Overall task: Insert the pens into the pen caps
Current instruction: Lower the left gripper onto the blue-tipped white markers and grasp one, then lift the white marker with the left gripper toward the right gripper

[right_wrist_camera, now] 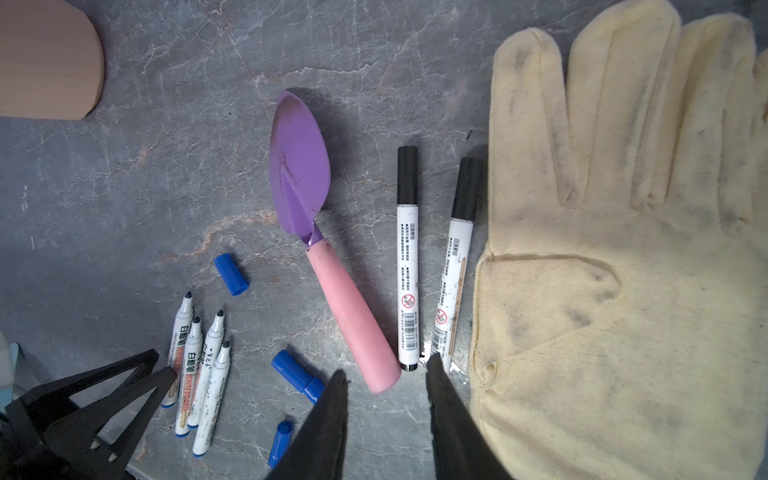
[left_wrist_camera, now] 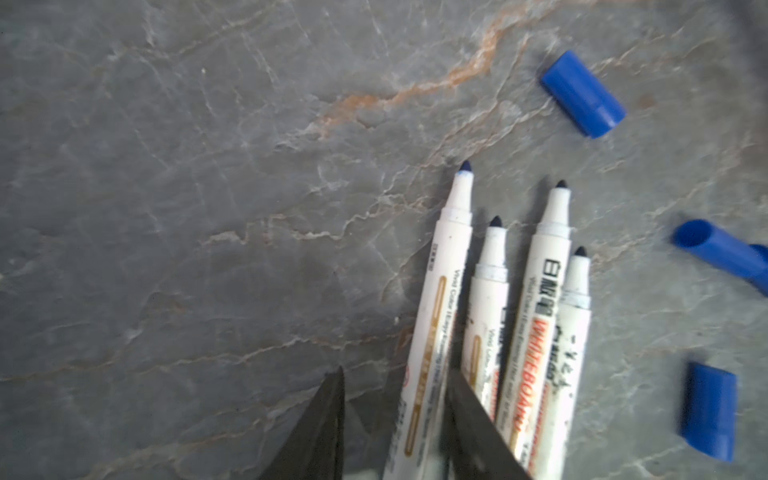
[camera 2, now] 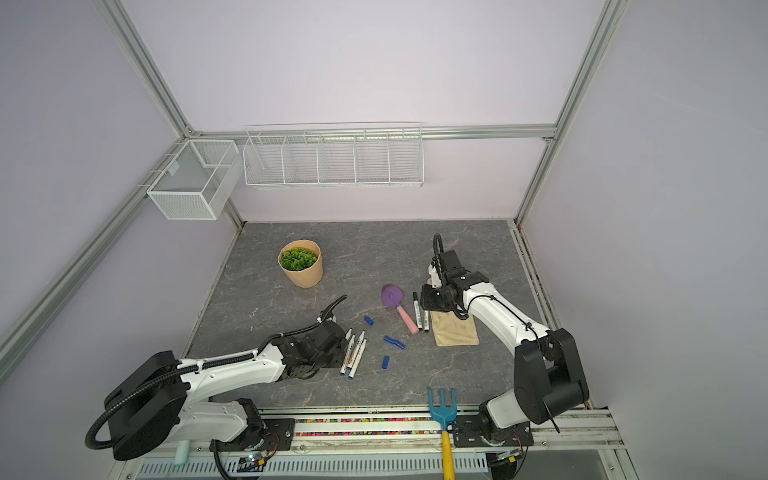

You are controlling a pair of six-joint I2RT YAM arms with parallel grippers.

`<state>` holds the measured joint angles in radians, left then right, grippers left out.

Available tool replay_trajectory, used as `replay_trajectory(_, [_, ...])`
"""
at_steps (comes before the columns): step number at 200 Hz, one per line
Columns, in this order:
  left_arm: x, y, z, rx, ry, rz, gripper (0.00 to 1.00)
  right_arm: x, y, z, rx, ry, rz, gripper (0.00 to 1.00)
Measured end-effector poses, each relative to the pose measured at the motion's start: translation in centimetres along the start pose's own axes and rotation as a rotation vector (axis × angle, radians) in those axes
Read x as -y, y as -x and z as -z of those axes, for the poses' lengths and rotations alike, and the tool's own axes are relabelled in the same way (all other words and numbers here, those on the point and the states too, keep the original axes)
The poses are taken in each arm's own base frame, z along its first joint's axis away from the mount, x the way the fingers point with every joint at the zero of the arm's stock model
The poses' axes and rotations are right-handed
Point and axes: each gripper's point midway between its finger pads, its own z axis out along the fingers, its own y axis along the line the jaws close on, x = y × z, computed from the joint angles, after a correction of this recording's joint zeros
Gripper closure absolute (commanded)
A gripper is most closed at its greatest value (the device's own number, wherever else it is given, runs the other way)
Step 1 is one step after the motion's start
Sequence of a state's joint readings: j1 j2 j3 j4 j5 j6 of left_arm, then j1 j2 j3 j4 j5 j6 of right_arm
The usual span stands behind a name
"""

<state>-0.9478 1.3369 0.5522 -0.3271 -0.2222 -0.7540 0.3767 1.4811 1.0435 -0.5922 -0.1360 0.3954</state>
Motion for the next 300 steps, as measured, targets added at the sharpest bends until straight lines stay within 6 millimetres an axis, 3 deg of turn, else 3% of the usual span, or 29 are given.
replay_trajectory(20, [0.3, 0.2, -0.3, -0.004, 0.006, -0.003, 0.73, 0.0, 0.0, 0.0, -0.001, 0.0, 0.0, 0.64])
replay_trajectory(68, [1.0, 0.9, -0.8, -0.013, 0.02, -0.008, 1.0, -0.1, -0.1, 0.0, -0.004, 0.007, -0.001, 0.64])
replay_trajectory(116, [0.8, 1.2, -0.5, -0.021, 0.044, -0.03, 1.0, -1.2, 0.1, 1.1, 0.018, 0.052, 0.012, 0.64])
replay_trajectory(142, [2.1, 3.1, 1.4, 0.057, -0.034, -0.043, 1.0, -4.0, -0.6, 1.8, 0.018, 0.131, 0.069, 0.63])
replay_trajectory(190, [6.6, 6.9, 4.8, 0.218, -0.261, -0.07, 1.0, -13.8, -3.5, 3.6, -0.026, 0.413, 0.281, 0.58])
replay_trajectory(219, [8.9, 8.5, 7.1, 0.303, -0.372, -0.076, 1.0, -17.7, -3.5, 4.5, -0.035, 0.505, 0.351, 0.58])
replay_trajectory(244, [10.2, 9.4, 9.2, 0.364, -0.446, -0.08, 1.0, -18.6, -2.7, 3.8, -0.045, 0.511, 0.356, 0.58])
replay_trajectory(276, [10.9, 9.5, 10.1, 0.386, -0.479, -0.092, 1.0, -18.7, -2.4, 2.3, -0.075, 0.491, 0.343, 0.6])
replay_trajectory(300, [11.2, 9.4, 10.3, 0.388, -0.489, -0.097, 1.0, -18.6, -2.5, 1.8, -0.088, 0.487, 0.333, 0.71])
